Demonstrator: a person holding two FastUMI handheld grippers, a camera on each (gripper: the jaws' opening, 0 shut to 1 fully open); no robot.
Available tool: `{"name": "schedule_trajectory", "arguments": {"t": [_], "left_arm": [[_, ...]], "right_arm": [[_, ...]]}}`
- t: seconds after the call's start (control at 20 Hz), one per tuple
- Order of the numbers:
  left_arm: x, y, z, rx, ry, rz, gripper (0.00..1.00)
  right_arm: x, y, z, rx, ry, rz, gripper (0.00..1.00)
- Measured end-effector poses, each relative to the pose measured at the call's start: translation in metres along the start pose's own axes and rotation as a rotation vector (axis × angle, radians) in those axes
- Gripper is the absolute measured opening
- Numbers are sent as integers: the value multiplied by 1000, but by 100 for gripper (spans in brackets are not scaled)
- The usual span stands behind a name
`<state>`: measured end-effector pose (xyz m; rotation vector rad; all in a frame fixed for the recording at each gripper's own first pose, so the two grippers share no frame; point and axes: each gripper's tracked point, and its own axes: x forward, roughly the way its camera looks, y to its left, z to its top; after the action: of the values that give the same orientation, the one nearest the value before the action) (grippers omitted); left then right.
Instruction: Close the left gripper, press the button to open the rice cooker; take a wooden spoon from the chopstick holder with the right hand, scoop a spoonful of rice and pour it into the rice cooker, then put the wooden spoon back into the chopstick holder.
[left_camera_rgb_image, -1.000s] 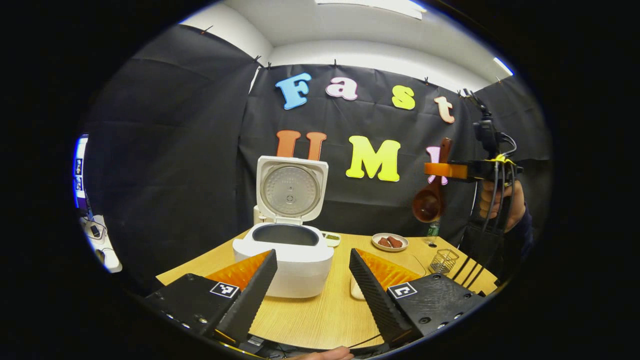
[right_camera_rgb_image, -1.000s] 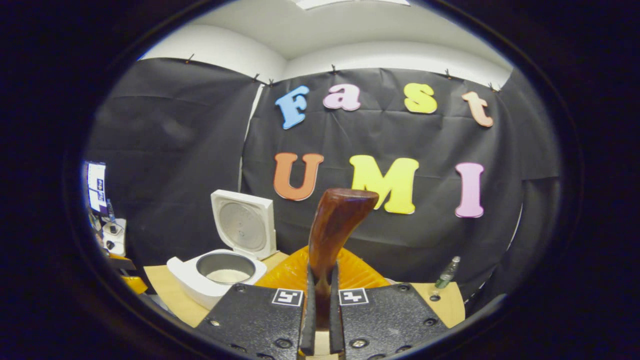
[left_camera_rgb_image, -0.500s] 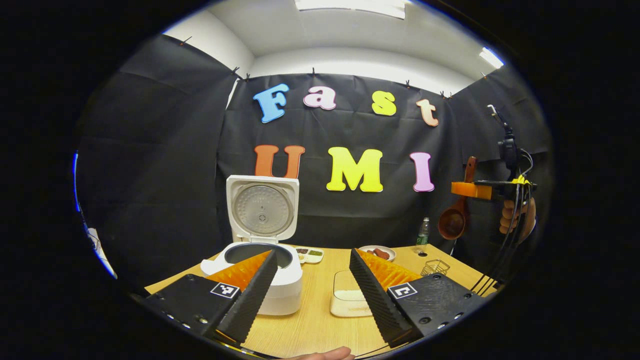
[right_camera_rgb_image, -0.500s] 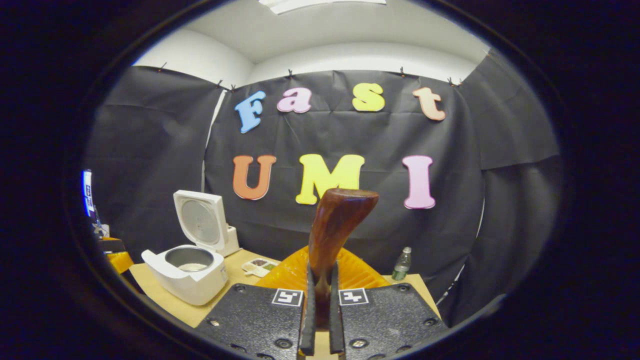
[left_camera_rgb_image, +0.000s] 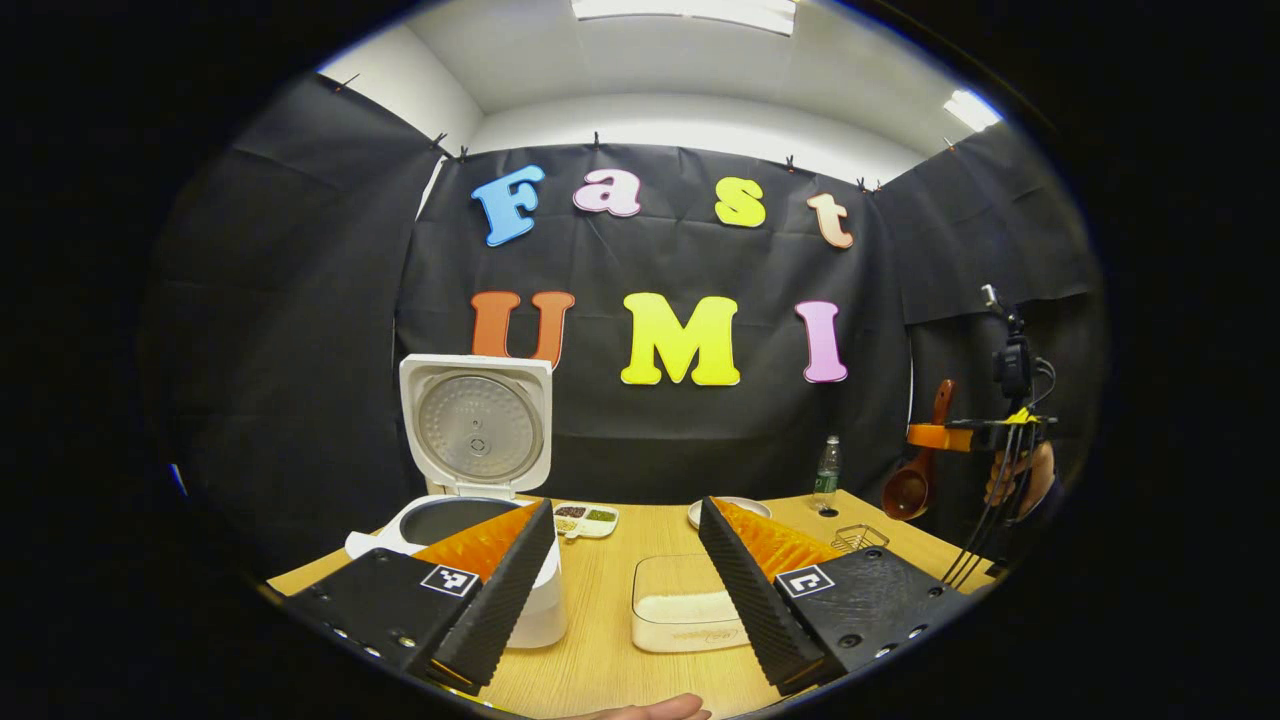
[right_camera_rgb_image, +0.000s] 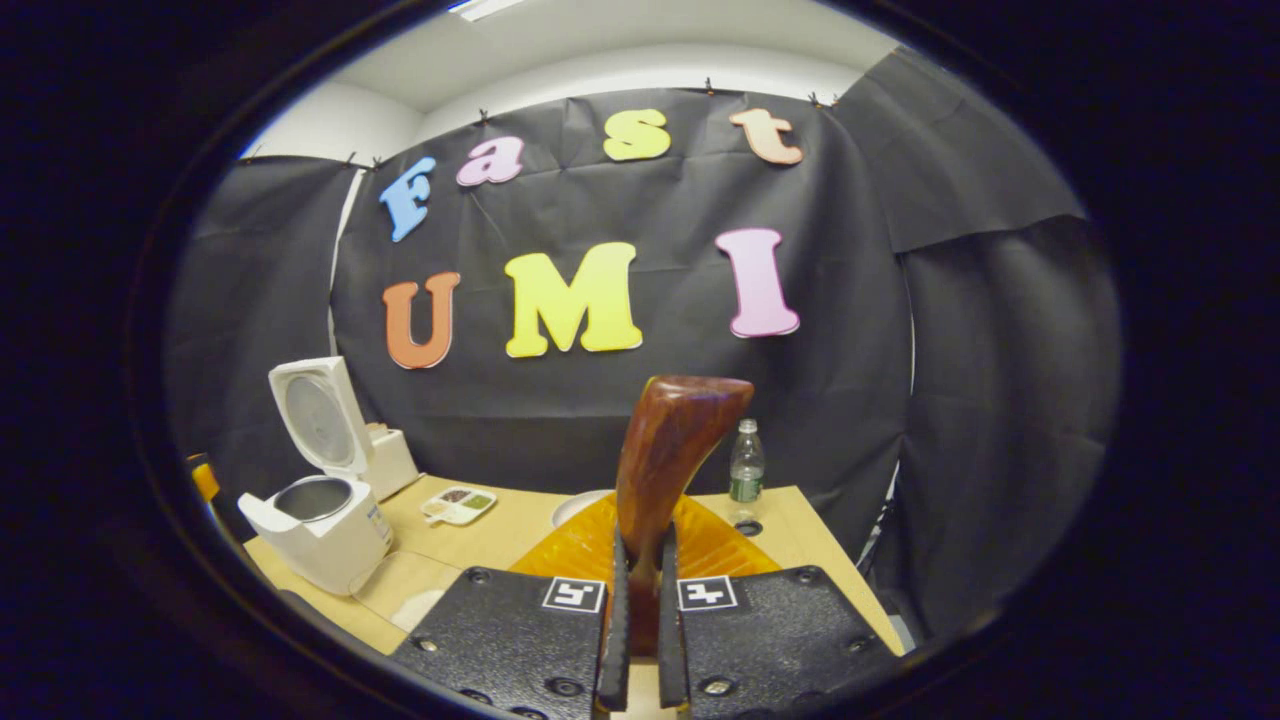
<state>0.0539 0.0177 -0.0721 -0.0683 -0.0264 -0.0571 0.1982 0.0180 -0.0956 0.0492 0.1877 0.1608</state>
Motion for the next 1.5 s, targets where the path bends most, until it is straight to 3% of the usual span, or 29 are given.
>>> {"name": "schedule_trajectory", "arguments": {"t": [0.4,0.5,0.7,0.75,0.85,0.95,1.2,1.35,1.5], "left_arm": [[35,5,7,-2,-28,-24,93],[42,9,6,-11,-17,-33,93],[45,22,3,-26,17,-24,93],[43,24,2,-29,24,-20,92],[37,29,3,-26,29,-4,92],[33,36,3,-21,44,20,92],[28,51,22,-12,44,48,92],[31,59,37,-7,51,47,92],[42,65,56,-23,49,16,93]], "right_arm": [[68,-35,-46,35,35,-71,14],[76,-46,-59,35,50,-105,15],[75,-45,-66,47,45,-100,18],[74,-57,-64,36,37,-144,31],[63,-58,-52,11,-6,-162,76],[43,-59,-35,-26,-35,-183,100],[-17,-58,0,-68,-113,-229,100],[-47,-50,0,-99,-109,-234,100],[-73,-31,4,-88,-105,-193,100]]}}
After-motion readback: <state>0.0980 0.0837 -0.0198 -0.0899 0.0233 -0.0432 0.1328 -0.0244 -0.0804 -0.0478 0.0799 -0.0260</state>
